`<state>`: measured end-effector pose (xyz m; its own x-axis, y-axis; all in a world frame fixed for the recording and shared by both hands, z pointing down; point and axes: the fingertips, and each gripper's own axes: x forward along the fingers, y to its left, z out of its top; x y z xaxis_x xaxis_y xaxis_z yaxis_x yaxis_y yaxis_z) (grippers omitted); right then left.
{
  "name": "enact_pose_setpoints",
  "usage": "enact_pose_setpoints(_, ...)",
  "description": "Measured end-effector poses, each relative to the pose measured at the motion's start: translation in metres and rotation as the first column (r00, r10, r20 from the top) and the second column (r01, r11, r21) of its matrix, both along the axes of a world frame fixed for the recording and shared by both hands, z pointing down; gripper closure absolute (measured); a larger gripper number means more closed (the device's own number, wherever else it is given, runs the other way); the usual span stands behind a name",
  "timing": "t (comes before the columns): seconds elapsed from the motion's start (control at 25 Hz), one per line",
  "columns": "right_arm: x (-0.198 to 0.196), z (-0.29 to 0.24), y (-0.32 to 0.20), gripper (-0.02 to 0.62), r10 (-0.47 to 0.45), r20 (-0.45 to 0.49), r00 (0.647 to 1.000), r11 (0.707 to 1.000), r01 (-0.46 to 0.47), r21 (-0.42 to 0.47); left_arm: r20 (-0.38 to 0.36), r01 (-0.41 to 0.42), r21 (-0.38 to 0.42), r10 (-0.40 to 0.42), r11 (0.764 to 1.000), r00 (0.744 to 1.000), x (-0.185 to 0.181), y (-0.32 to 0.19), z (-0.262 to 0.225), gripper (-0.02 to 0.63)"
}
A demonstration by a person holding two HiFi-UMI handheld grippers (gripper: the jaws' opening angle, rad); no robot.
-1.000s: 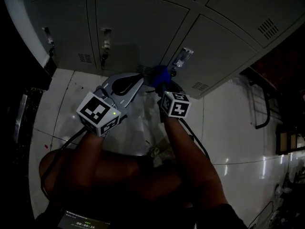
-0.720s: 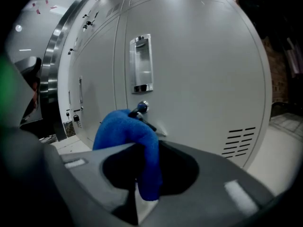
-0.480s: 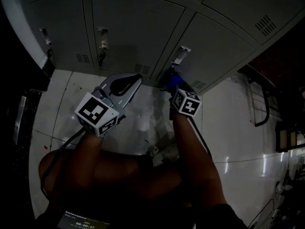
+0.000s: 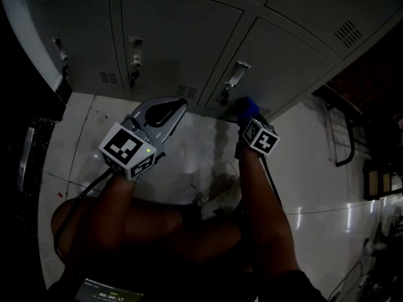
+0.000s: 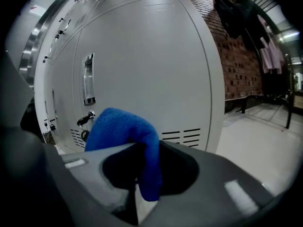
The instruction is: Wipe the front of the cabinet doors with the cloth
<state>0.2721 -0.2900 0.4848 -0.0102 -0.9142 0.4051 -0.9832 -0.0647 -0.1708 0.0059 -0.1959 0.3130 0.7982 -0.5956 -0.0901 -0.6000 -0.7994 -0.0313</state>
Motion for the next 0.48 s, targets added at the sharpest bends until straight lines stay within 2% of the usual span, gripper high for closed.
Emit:
enact_pose_setpoints(0.2,0.029,0.000,0.003,0.526,0.068,-0.022,0.997,0.998,-0.069,-0.007,0.003,0.001,-0.001,-0.001,1.000,1.000,0.000,0.000,0.001,0.601)
enact_pose_setpoints(0.48,0.078,0.000,0.013,0.526,0.201,0.044,0.979,0.980,-0.200,-0.017,0.002,0.001,-0.002,-0.001,1.000,1.000,0.000,0.000,0.000,0.601)
